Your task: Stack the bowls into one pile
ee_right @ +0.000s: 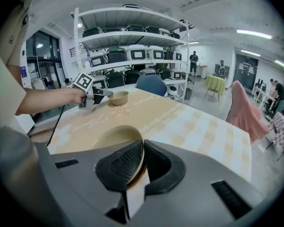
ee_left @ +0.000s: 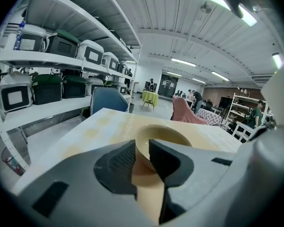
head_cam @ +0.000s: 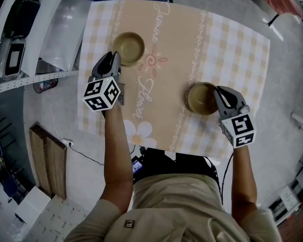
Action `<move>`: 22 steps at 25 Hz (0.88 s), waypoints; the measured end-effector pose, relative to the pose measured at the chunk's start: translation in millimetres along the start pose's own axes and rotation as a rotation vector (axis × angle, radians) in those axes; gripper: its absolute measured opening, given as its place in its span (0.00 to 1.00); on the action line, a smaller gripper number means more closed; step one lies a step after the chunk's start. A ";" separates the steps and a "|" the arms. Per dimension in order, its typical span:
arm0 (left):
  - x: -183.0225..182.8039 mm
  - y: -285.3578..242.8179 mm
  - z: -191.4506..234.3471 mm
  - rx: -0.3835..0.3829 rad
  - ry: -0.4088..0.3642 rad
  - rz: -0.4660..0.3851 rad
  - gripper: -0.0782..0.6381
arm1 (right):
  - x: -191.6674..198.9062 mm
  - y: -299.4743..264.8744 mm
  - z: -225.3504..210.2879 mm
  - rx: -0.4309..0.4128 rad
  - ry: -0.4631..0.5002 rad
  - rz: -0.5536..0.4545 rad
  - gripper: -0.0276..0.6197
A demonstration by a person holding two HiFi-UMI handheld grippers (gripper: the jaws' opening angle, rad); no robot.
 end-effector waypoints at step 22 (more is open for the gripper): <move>-12.6 7.1 -52.1 0.131 0.019 0.085 0.13 | 3.1 39.4 -2.3 0.152 -0.024 -0.081 0.18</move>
Point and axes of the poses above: the fingertips, and each gripper's own axes: y backward along the fingers, z to its left, x out of its underside, the point moved 10 cm from there along y, backward along the fingers, and after that the axes turned 14 degrees about y, right-handed, at the moved point
